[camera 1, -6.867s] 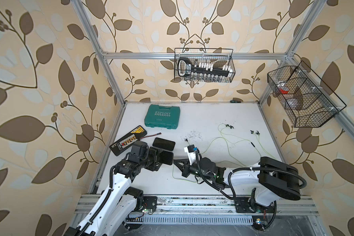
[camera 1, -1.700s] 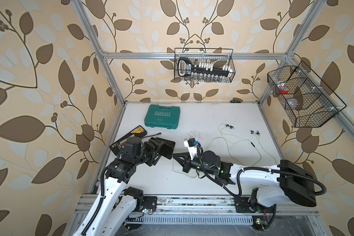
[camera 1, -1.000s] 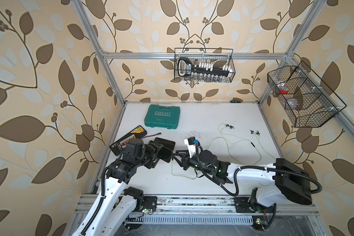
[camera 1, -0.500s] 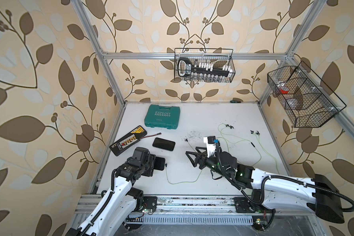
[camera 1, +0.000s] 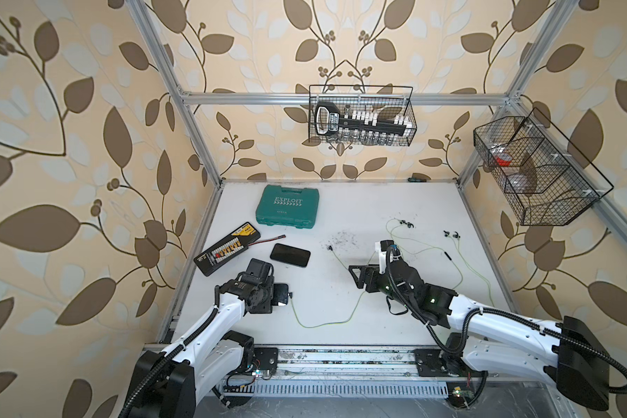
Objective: Plug wired earphones into phones
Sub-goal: Place the phone at the center of the board, then pick up the wired earphone from the center of the board.
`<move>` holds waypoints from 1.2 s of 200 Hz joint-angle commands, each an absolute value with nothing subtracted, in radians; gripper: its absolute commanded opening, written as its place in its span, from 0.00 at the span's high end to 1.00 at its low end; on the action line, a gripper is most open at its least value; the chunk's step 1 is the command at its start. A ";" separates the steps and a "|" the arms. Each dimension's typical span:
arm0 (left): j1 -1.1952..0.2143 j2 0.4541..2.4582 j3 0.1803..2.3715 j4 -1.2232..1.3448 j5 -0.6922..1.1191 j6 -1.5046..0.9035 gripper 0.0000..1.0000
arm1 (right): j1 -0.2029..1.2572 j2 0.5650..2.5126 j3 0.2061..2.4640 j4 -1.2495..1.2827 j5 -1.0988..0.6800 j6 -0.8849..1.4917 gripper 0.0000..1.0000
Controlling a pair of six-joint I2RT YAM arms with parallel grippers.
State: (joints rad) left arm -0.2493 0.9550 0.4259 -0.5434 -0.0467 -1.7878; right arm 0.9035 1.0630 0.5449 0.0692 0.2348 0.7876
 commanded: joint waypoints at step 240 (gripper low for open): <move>-0.250 0.806 0.634 -0.739 0.058 -1.087 0.01 | 0.628 2.033 1.287 -0.106 -0.074 0.421 0.59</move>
